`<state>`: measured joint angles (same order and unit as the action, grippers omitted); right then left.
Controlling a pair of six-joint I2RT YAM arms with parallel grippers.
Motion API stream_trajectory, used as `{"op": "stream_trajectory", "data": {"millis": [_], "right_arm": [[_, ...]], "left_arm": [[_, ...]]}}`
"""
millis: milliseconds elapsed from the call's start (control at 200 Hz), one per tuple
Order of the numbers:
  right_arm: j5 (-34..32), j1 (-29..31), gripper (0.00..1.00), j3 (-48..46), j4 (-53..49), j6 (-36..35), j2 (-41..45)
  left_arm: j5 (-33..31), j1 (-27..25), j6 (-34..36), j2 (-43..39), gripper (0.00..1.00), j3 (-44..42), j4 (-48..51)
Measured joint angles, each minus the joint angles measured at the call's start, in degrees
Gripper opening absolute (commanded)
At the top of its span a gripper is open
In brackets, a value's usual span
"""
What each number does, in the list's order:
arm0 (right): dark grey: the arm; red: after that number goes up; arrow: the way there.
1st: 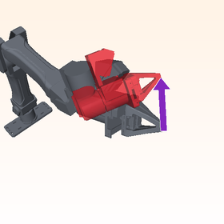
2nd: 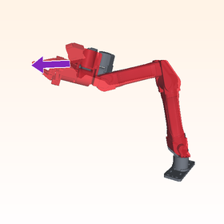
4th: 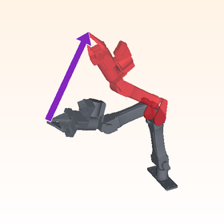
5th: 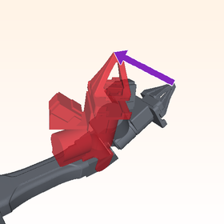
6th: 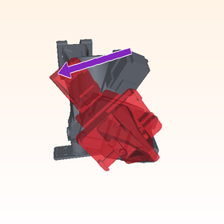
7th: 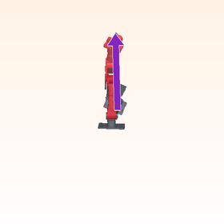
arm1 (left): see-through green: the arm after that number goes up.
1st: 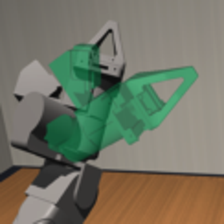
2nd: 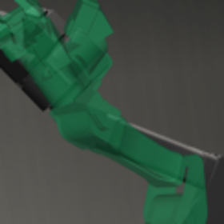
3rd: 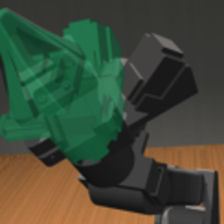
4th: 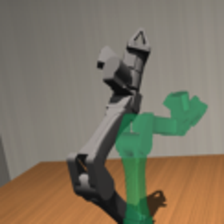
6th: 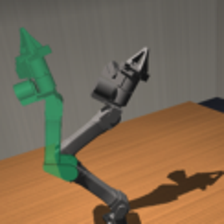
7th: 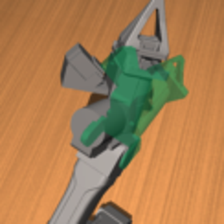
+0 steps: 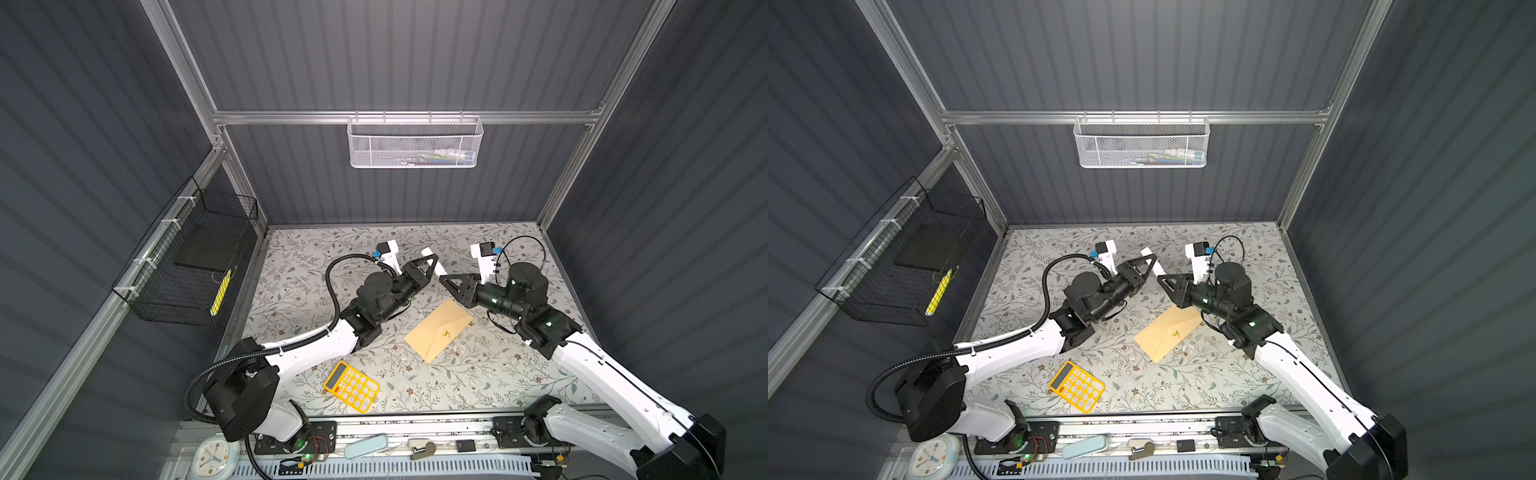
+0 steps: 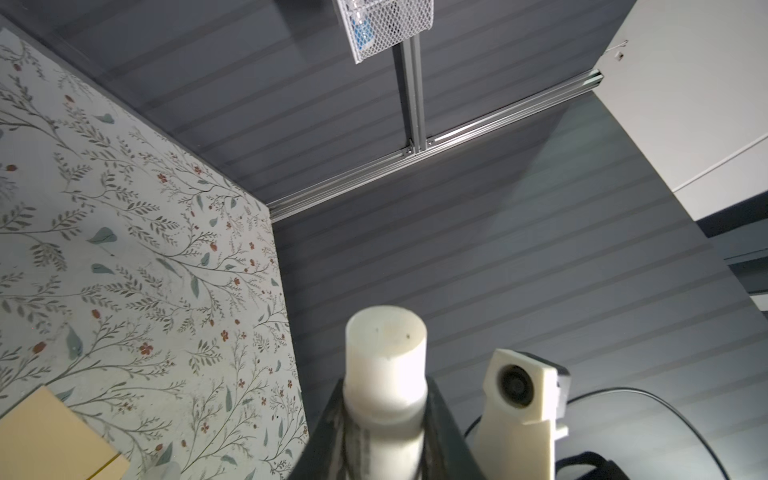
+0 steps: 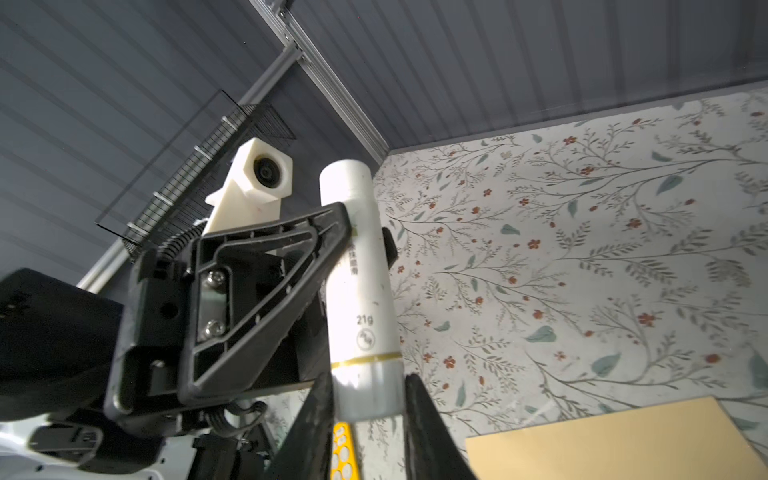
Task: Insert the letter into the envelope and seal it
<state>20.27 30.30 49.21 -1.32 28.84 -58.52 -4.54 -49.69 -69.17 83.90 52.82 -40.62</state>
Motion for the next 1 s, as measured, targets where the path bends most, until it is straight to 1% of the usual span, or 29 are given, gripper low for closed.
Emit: {"op": "stream_trajectory", "data": {"millis": [45, 250, 385, 530, 650, 745, 835, 956, 1001], "right_arm": [[-2.3, 1.3, 0.29, 0.8, -1.6, -2.6, -0.5], [-16.3, 8.4, 0.34, 2.1, -6.4, -14.4, -2.4], [-25.1, 13.8, 0.35, 2.1, -8.2, -21.4, -4.3], [-33.7, 18.1, 0.33, 2.1, -8.1, -27.1, -5.6], [-40.1, 20.0, 0.37, 1.9, -6.7, -30.3, -6.6], [-42.9, 20.3, 0.45, 0.7, -5.3, -31.2, -5.9], [-44.1, 20.3, 0.54, -1.4, -4.3, -31.3, -3.0], [-43.5, 19.7, 0.7, -2.6, -4.4, -29.7, 1.3], [-42.4, 18.9, 0.79, -2.6, -5.0, -27.8, 3.0]], "left_arm": [[-0.3, 0.0, -0.1, 0.0, 0.0, 0.1, 1.3], [-1.6, 0.0, -0.3, 0.0, 0.0, 0.5, 5.8], [-2.3, 0.2, -0.3, 0.0, 0.0, 0.5, 6.6], [-2.4, 0.2, -0.4, 0.0, 0.0, 1.3, 7.7], [-2.4, 0.2, -0.3, 0.0, 0.0, 2.1, 8.3], [-2.4, 0.2, -0.3, 0.0, 0.0, 2.3, 8.5], [-2.4, 0.2, -0.3, 0.0, 0.0, 2.3, 9.0], [-2.3, 0.2, 0.5, 0.0, 0.0, 2.3, 10.1], [-2.3, 0.2, 1.4, -0.1, 0.0, 2.4, 10.9]]}}
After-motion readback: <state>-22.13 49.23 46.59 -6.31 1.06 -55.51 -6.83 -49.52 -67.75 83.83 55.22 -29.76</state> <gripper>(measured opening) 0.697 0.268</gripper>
